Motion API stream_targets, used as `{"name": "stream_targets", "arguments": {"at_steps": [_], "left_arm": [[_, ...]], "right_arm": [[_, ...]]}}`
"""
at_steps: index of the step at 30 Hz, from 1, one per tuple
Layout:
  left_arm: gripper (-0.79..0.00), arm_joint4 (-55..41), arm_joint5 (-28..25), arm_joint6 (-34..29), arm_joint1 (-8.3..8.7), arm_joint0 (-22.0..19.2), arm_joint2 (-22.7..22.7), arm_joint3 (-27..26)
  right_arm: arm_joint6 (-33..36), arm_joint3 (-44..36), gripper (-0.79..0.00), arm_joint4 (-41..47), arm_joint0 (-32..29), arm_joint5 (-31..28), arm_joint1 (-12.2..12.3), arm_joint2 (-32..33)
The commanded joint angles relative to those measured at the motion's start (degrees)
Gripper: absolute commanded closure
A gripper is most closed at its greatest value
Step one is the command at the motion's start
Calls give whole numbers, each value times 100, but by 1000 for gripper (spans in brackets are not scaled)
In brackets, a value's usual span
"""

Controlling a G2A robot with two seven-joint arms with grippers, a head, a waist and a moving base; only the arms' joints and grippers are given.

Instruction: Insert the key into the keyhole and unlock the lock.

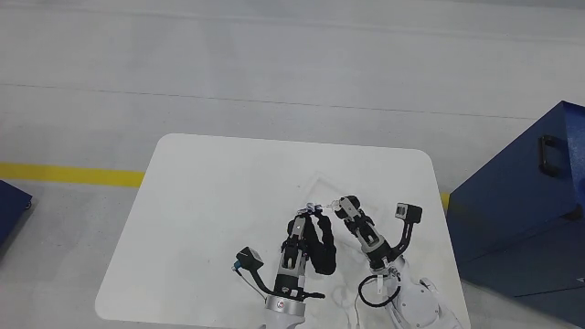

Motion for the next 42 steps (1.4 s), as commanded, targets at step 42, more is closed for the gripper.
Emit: {"name": "stream_targets", "arguments": {"at_steps": [42], "left_arm": [[0, 0, 0, 0, 0, 0, 0, 0]], "right_arm": [[87, -131, 0, 75, -78, 158, -9, -31]]}}
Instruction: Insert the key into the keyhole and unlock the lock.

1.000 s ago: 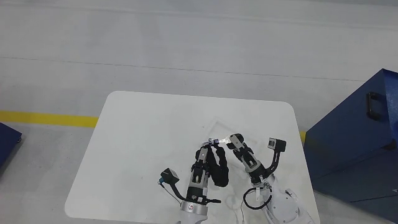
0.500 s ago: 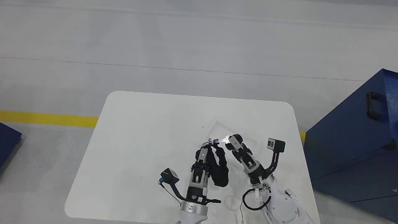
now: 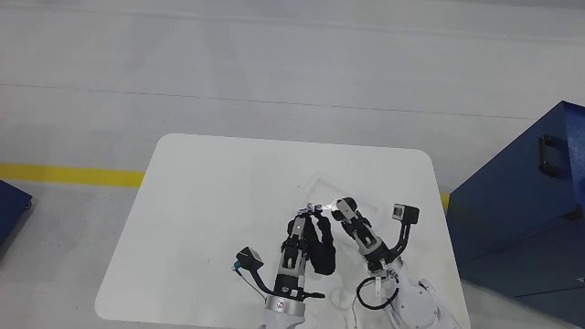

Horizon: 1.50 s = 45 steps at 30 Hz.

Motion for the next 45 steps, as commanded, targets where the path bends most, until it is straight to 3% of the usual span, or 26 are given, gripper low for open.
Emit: {"name": "stream_targets", "arguments": {"at_steps": [1, 17, 33, 45], "left_arm": [[0, 0, 0, 0, 0, 0, 0, 0], [0, 0, 0, 0, 0, 0, 0, 0], [0, -4, 30, -72, 1, 18, -29, -12], [0, 579, -138, -328, -5, 56, -153, 83]], "right_arm": [[28, -22, 0, 36, -9, 49, 2, 7], [544, -375, 0, 352, -176, 698, 62, 154], [776, -572, 0, 513, -264, 970, 99, 262], [933, -656, 0, 683, -306, 1201, 118, 291]]}}
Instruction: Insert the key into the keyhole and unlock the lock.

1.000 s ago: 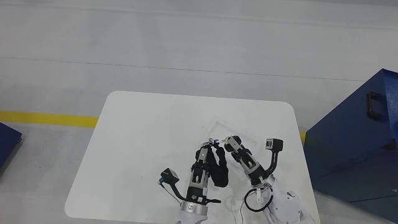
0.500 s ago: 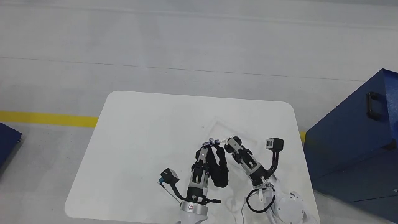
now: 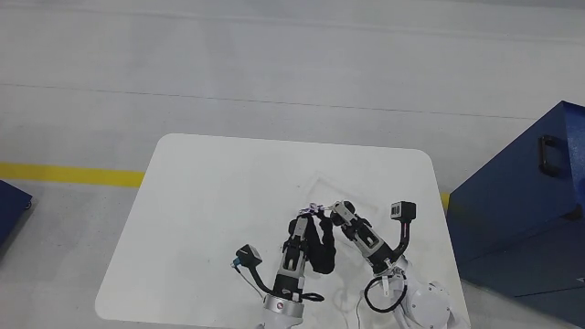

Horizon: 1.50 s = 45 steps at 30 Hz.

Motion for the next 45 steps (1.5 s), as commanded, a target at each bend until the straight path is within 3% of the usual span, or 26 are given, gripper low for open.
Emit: {"name": "stream_targets", "arguments": {"at_steps": [1, 20, 21, 22, 23, 36, 39, 45], "left_arm": [[0, 104, -53, -20, -4, -1, -16, 31], [0, 418, -201, -146, -59, 42, -139, 138], [0, 400, -191, -141, -62, 50, -142, 134], [0, 353, -180, -142, -69, 65, -143, 113], [0, 342, -173, -145, -73, 72, -146, 99], [0, -220, 110, -124, -145, 233, -148, -202], [0, -299, 264, -301, -133, 265, -221, -362], [0, -392, 600, -1287, -16, 443, -536, -728]], "right_arm": [[14, -19, 0, 49, -10, 36, 2, 4], [229, -128, 0, 469, -86, 206, 28, 88], [240, -132, -71, 460, -87, 186, 30, 93], [241, -125, -536, 439, -97, 147, 32, 102], [239, -122, -785, 418, -105, 116, 33, 102], [229, -4, -785, 280, -130, -322, 42, 124], [590, 94, -785, 359, -110, -616, 80, 253], [2114, 479, -785, 1012, 91, -693, 246, 782]]}}
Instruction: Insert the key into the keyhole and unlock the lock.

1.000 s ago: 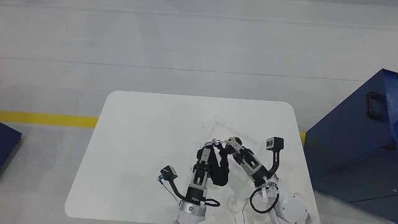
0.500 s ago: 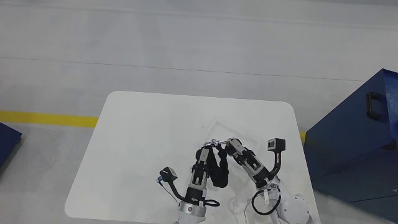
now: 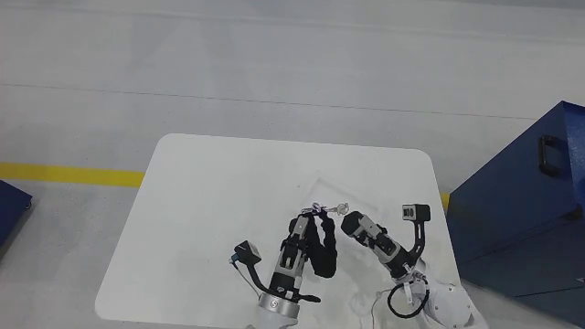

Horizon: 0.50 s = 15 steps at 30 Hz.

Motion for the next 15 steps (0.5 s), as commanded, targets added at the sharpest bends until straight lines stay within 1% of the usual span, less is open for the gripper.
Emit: {"name": "stream_targets", "arguments": {"at_steps": [1, 7, 9, 10, 15], "left_arm": [[0, -65, 106, -346, 42, 71, -120, -127], [0, -157, 431, -990, 121, 121, -363, -361], [0, -193, 552, -1185, 141, 106, -425, -421], [0, -246, 644, -1359, 157, 94, -470, -459], [0, -365, 714, -1462, 167, 91, -525, -503]], "right_arm": [[529, 106, -785, 274, 106, 69, 50, 162], [1551, 459, -785, 689, 489, 432, 150, 318], [1799, 571, -785, 807, 624, 554, 174, 345], [2093, 650, -785, 830, 738, 675, 197, 336], [2157, 677, -785, 848, 767, 714, 203, 342]]}}
